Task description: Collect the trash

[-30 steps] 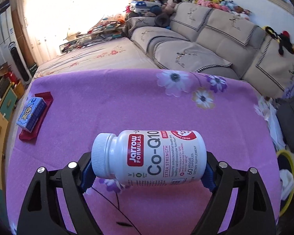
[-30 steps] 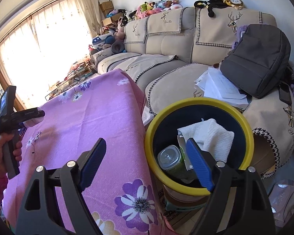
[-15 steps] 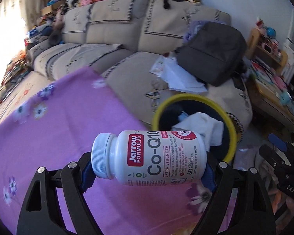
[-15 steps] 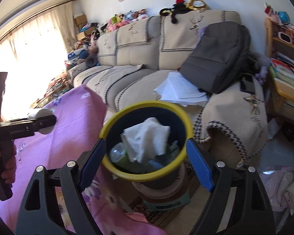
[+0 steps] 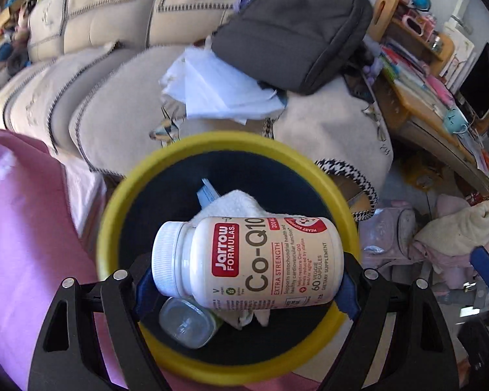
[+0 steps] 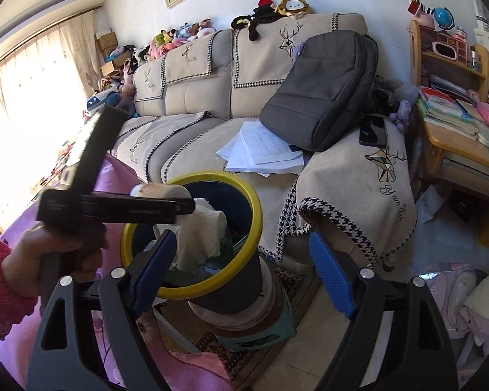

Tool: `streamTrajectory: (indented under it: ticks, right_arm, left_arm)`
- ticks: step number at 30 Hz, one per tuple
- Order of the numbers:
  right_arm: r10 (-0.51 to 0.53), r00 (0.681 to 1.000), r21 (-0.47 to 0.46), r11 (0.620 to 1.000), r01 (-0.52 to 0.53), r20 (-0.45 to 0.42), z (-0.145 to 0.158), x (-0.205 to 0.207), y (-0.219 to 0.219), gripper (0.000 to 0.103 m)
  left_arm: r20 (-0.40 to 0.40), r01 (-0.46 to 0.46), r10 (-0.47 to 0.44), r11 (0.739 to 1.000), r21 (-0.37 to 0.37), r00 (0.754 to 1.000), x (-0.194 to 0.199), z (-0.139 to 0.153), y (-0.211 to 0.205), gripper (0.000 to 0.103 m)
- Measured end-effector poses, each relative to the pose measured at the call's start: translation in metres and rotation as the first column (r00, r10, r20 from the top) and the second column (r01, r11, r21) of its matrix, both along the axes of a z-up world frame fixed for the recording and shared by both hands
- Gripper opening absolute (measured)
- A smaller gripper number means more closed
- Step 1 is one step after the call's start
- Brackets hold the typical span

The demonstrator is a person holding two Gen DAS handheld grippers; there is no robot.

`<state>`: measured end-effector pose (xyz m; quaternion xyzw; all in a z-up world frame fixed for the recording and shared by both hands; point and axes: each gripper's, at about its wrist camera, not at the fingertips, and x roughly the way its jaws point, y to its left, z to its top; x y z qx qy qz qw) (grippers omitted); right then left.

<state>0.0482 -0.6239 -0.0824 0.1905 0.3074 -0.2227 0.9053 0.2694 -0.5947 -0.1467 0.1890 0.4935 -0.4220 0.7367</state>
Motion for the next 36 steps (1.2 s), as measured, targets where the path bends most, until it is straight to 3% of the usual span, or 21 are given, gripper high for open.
streamTrajectory:
  ticks: [6, 8, 11, 14, 19, 23, 27, 30, 33, 36]
  right_arm:
    - [-0.003, 0.999, -0.008, 1.000, 0.003, -0.032, -0.003, 0.006, 0.001, 0.079]
    - [0.002, 0.999, -0.017, 1.000, -0.003, -0.038, -0.003, 0.006, 0.005, 0.079]
    - [0.016, 0.999, -0.019, 1.000, -0.017, -0.037, 0.001, 0.006, 0.010, 0.079]
    - [0.043, 0.999, -0.033, 0.999, -0.044, -0.033, 0.006, 0.008, 0.021, 0.082]
    - [0.129, 0.992, -0.048, 0.990, -0.130, -0.013, 0.017, 0.012, 0.050, 0.083]
    - [0.225, 0.974, -0.068, 0.972, -0.224, 0.001, 0.027, 0.020, 0.085, 0.087]
    - [0.317, 0.948, -0.086, 0.945, -0.315, 0.012, 0.037, 0.028, 0.125, 0.092]
    - [0.388, 0.922, -0.102, 0.918, -0.384, 0.020, 0.047, 0.030, 0.157, 0.095]
    - [0.428, 0.903, -0.122, 0.898, -0.423, 0.022, 0.058, 0.027, 0.180, 0.096]
    - [0.454, 0.891, -0.144, 0.882, -0.448, 0.013, 0.068, 0.021, 0.198, 0.096]
  left_arm:
    - [-0.066, -0.032, 0.035, 0.999, 0.037, 0.997, 0.014, -0.023, 0.002, 0.093]
    - [-0.044, -0.044, 0.045, 0.998, 0.034, 0.998, 0.013, -0.019, 0.007, 0.093]
    - [0.013, -0.044, 0.044, 0.999, 0.000, 0.999, 0.003, 0.005, 0.027, 0.093]
    - [0.077, -0.095, 0.101, 0.993, -0.074, 0.992, -0.007, 0.038, 0.065, 0.093]
    - [0.161, -0.218, 0.250, 0.957, -0.190, 0.955, -0.035, 0.085, 0.166, 0.097]
    - [0.246, -0.322, 0.378, 0.916, -0.239, 0.892, -0.065, 0.113, 0.255, 0.098]
    - [0.323, -0.439, 0.521, 0.849, -0.295, 0.790, -0.105, 0.137, 0.350, 0.098]
    - [0.337, -0.495, 0.586, 0.807, -0.323, 0.736, -0.131, 0.147, 0.406, 0.098]
    - [0.365, -0.548, 0.653, 0.757, -0.356, 0.664, -0.162, 0.157, 0.459, 0.098]
    - [0.369, -0.587, 0.698, 0.716, -0.378, 0.613, -0.184, 0.165, 0.501, 0.098]
